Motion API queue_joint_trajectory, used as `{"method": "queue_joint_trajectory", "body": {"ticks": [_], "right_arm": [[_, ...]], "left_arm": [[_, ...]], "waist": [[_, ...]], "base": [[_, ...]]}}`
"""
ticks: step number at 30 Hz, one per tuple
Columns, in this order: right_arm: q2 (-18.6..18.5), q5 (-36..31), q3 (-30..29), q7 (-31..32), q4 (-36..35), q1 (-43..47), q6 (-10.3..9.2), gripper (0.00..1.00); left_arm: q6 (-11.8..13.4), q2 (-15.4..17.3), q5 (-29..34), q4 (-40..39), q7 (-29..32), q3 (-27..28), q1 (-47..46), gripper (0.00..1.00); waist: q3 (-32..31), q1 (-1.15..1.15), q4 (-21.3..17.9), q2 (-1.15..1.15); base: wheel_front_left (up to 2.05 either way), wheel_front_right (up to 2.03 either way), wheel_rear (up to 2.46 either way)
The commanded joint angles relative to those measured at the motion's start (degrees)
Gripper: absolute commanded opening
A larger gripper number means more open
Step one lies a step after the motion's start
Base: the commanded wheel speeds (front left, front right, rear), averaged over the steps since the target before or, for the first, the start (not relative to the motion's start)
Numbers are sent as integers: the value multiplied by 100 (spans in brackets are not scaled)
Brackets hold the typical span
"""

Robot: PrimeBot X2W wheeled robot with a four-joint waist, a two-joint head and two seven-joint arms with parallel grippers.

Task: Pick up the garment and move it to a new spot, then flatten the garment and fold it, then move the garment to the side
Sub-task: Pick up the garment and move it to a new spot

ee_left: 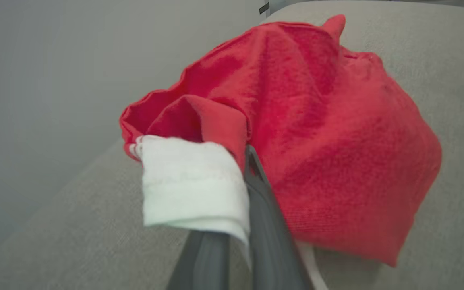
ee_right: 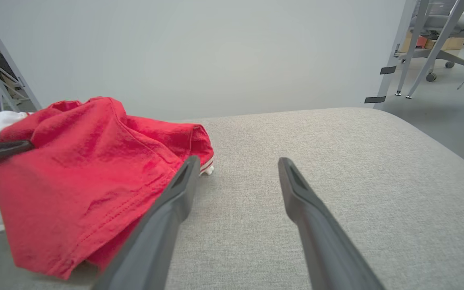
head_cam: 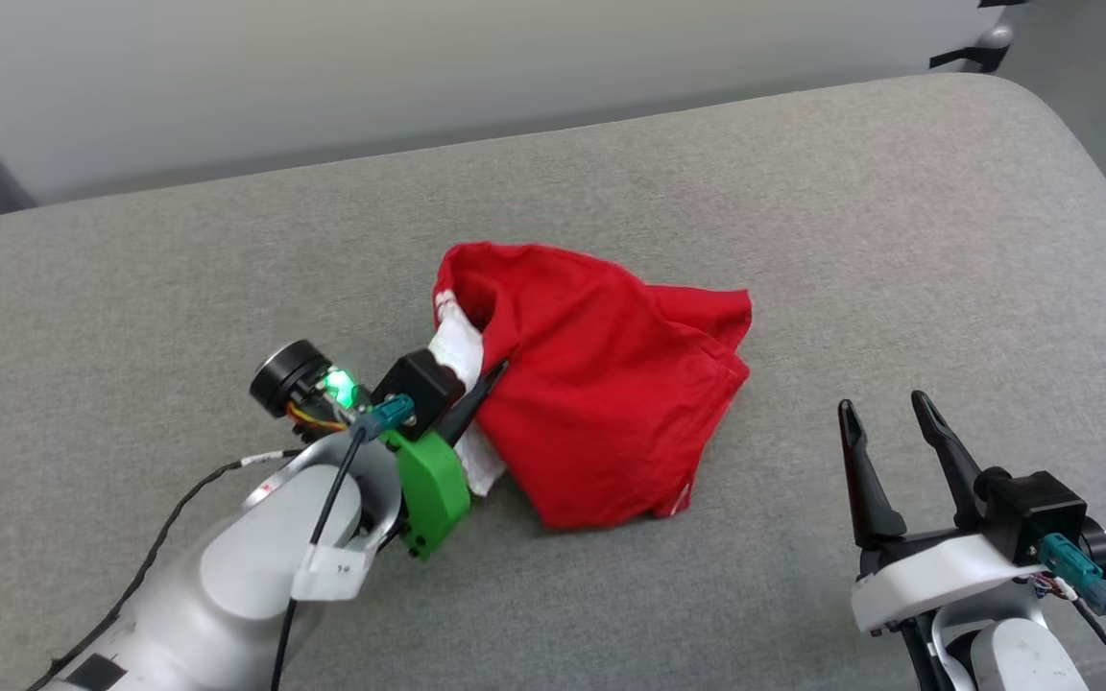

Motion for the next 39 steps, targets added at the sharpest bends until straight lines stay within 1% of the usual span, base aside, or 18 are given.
{"method": "queue_joint_trajectory", "body": {"ticks": [1,4,5,6,9,13,18,20,23,26,30,33,37,39], "right_arm": [[-4,-32,26,-18,10,43,-4,100],[-4,-74,43,-18,43,43,-4,100],[-4,-91,37,-18,65,52,-4,100],[-4,-104,33,-18,85,62,-4,100],[-4,-140,33,-18,152,112,-4,100],[-4,-159,17,-18,222,212,-4,100],[-4,-174,-16,-18,242,322,-4,100],[-4,-183,-41,-18,228,372,-4,100],[-4,-196,-87,-18,186,460,-4,100],[-4,-209,-123,-18,132,537,-4,100],[-4,-232,-153,-18,81,627,-4,100],[-4,-243,-163,-18,58,681,-4,100],[-4,-208,-177,-18,41,718,-4,100],[-4,-84,-144,-18,52,724,-4,100]], "left_arm": [[-23,116,49,57,-65,-82,118,0],[-33,239,-46,199,-94,-218,263,0],[-35,284,-54,259,-94,-305,290,36],[-36,320,-51,306,-87,-381,300,100],[-38,395,-140,474,-88,-473,286,100],[7,395,-411,693,-132,-225,311,100],[361,409,-778,647,-181,371,498,100],[557,422,-915,368,-186,767,669,100],[822,442,-981,-255,-187,1387,1127,100],[1024,369,-972,-886,-188,1941,1681,100],[1175,106,-857,-1590,-189,2494,2479,100],[1252,-234,-734,-2011,-189,2849,3034,100],[1252,-616,-435,-2321,-189,3169,3532,100],[1184,-767,-307,-2354,-189,3322,3672,100]], "waist": [[-64,0,285,0],[-133,0,480,0],[-173,0,555,0],[-207,0,611,0],[-340,0,805,0],[-550,0,1023,0],[-779,0,1203,0],[-848,0,1260,0],[-919,0,1335,0],[-953,0,1390,0],[-978,0,1448,0],[-978,0,1475,0],[-945,0,1509,0],[-944,0,1536,0]], "base": [[0,0,0],[0,0,0],[0,0,0],[0,0,0],[0,0,0],[0,0,0],[0,0,0],[0,0,0],[0,0,0],[0,0,0],[0,0,0],[0,0,0],[0,0,0],[0,0,0]]}}
